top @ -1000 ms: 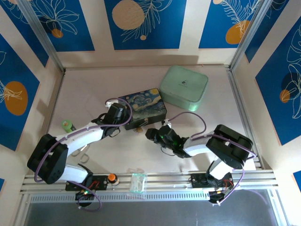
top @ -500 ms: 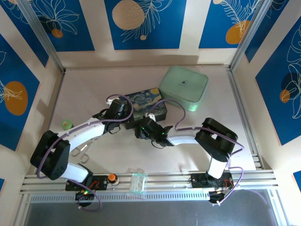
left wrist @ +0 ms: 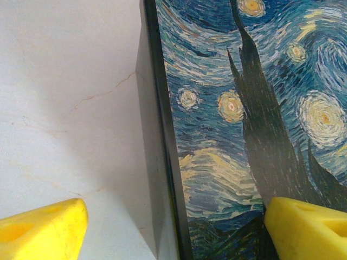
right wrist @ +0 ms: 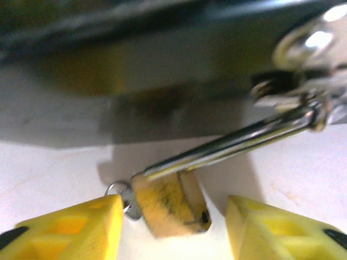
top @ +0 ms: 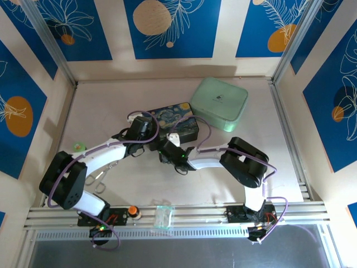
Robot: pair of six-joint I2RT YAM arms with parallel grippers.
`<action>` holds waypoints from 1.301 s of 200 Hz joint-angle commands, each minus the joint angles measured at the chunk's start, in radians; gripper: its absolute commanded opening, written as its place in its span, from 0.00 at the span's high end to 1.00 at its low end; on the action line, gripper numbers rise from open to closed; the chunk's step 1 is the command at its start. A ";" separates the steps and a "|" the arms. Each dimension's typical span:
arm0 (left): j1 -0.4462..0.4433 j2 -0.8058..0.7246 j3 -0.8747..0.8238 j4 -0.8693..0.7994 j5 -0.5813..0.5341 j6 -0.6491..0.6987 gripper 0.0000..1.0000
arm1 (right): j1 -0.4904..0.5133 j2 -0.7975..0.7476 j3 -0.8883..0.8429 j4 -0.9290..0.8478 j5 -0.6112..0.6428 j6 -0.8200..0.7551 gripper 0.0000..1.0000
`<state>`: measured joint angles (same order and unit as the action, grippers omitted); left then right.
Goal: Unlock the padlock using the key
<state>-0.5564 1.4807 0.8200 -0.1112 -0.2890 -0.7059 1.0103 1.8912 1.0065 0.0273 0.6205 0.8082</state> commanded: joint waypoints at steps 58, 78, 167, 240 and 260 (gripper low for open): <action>0.012 0.009 -0.090 -0.087 -0.002 -0.009 0.16 | -0.033 0.032 -0.013 0.048 -0.007 -0.005 0.76; 0.012 0.000 -0.096 -0.087 -0.005 -0.011 0.16 | -0.035 -0.009 -0.061 0.091 -0.045 0.005 0.81; 0.013 0.007 -0.113 -0.074 -0.016 -0.022 0.21 | -0.099 -0.033 -0.259 0.386 -0.244 0.162 0.96; 0.013 0.004 -0.130 -0.069 -0.021 -0.037 0.27 | -0.148 -0.006 -0.374 0.571 -0.307 0.305 0.99; 0.014 0.003 -0.134 -0.069 -0.018 -0.034 0.28 | -0.146 -0.004 -0.386 0.579 -0.295 0.313 0.99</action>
<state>-0.5564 1.4536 0.7475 -0.0032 -0.2817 -0.7544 0.8726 1.8450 0.6685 0.6575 0.3241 1.0695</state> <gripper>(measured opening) 0.726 0.143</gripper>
